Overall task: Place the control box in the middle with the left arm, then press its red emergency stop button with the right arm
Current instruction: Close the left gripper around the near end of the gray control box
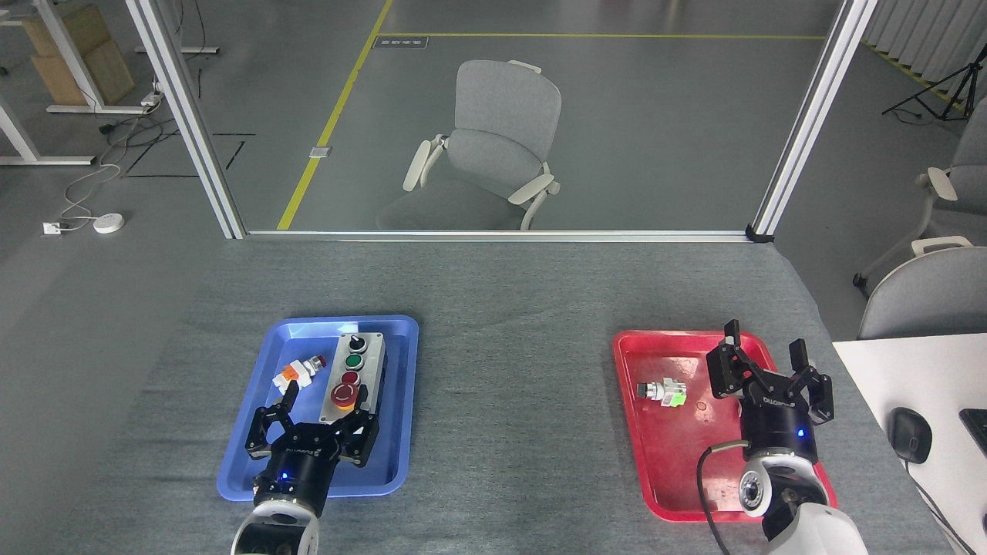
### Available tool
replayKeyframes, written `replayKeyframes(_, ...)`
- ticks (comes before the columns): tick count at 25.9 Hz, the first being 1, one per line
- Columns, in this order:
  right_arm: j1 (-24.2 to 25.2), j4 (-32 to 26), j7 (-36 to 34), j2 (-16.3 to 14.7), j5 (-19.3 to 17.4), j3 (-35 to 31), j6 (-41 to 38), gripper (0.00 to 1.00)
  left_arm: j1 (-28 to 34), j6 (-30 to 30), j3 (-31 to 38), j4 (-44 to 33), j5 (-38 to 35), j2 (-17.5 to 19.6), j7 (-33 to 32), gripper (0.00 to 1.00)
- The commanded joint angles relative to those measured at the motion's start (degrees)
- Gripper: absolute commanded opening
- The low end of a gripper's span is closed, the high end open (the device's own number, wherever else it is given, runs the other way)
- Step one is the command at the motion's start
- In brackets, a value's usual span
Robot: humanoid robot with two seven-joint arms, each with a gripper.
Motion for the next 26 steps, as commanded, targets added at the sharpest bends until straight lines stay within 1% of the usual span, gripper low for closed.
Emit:
replayKeyframes(1,0.0,0.0,0.2,0.1,0.0,0.0,0.0,1.00,0.2,0.0,-0.1,-0.3,-0.1,-0.2,0.8,0.98)
replayKeyframes(9,0.0,0.0,0.1,0.1,0.0,0.0,0.0,1.00,0.6,0.4,-0.5,-0.3,0.3,-0.1,-0.2,0.99)
replayKeyframes(13,0.0,0.0,0.2,0.1,0.0,0.0,0.1,1.00,0.7,-0.3,-0.5,-1.1,0.4,0.4,1.5,1.00)
replayKeyframes(15,0.0,0.0,0.2,0.1,0.0,0.0,0.1,1.00,0.7,-0.3,-0.5,-2.2,0.4,0.4,0.9,1.00)
replayKeyframes(21,0.0,-0.1,0.3,0.1,0.0,0.0,0.2,1.00,1.6,-0.2,-0.5,-3.0,0.5,-0.2,2.7,1.00)
replayKeyframes(26,-0.1,0.0,0.5,0.1,0.0,0.0,0.2,1.00,3.1,0.3,-0.5,-4.3,0.4,0.0,2.3,1.00)
